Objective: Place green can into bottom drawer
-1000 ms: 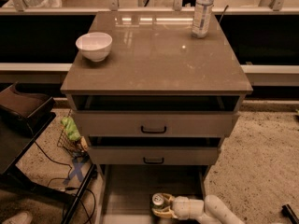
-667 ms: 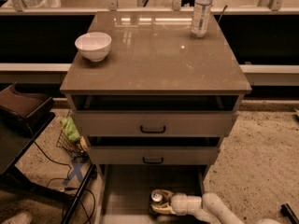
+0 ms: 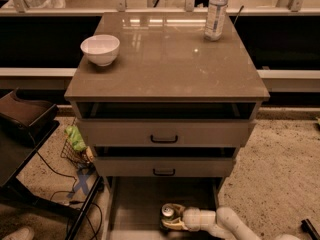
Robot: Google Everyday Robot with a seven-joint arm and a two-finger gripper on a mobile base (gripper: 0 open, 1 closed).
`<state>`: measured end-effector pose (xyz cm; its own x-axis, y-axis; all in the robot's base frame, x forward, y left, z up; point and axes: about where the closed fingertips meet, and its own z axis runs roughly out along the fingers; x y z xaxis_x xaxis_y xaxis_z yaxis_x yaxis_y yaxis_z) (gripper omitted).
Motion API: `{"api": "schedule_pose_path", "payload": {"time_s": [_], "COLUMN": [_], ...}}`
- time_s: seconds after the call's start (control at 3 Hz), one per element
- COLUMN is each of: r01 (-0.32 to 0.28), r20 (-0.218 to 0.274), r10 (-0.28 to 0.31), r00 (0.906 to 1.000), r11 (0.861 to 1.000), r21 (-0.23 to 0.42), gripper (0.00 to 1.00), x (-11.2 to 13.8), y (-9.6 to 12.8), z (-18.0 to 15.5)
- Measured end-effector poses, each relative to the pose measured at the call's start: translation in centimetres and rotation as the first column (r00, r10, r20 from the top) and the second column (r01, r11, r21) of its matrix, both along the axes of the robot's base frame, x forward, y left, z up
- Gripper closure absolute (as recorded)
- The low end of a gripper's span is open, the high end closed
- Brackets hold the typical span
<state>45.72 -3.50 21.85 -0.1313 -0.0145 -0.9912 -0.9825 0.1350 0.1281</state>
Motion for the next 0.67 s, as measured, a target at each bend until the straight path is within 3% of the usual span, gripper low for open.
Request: {"api": "schedule_pose_path", "payload": {"time_s": [0.33,0.67], "r01": [-0.003,-0.007], "r20": [-0.001,-0.003], "r10": [0.003,0.007], "r00": [1.0000,1.0000], "r11": [1.000,1.000], "r21": [0.003,0.006], "gripper": [0.36,0.05], "x": [-0.08,-0.19], "y": [0.22,0.55], "z": [0.00,-0.01]}}
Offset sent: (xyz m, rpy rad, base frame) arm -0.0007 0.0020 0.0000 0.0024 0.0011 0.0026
